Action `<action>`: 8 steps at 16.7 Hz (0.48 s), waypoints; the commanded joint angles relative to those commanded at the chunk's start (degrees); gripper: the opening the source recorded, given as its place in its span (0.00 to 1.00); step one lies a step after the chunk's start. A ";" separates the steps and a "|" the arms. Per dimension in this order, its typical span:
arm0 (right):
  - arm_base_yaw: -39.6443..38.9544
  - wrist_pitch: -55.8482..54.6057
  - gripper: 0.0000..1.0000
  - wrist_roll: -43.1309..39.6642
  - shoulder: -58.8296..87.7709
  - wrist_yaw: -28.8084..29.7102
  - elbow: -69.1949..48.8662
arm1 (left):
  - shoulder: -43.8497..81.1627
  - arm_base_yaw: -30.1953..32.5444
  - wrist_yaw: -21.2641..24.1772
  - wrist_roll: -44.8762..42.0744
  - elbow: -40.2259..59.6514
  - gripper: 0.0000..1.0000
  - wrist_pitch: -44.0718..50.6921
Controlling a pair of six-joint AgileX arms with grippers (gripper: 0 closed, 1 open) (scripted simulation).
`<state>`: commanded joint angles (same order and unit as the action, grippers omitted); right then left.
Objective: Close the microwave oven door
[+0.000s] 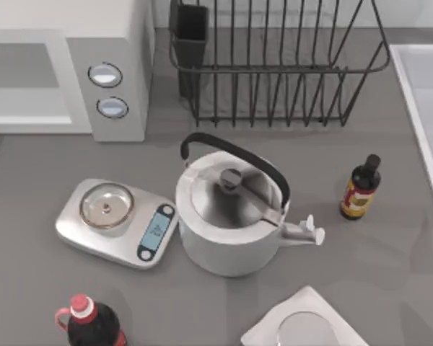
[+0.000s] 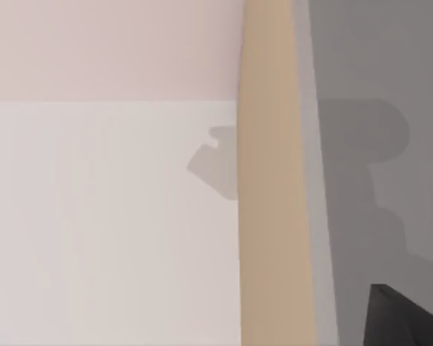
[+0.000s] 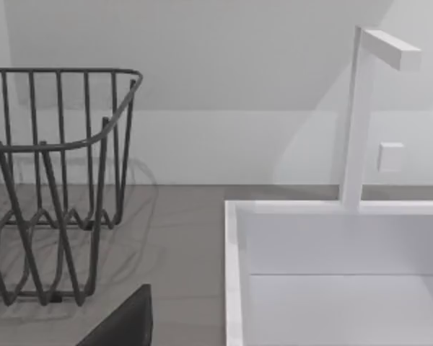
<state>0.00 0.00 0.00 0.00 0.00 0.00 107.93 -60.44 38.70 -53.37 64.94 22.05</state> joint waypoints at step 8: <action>0.00 0.00 1.00 0.00 0.00 0.00 0.00 | -10.59 5.98 -2.82 6.32 -13.10 0.00 -5.93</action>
<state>0.00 0.00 0.00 0.00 0.00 0.00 97.34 -54.46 35.89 -47.05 51.84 16.12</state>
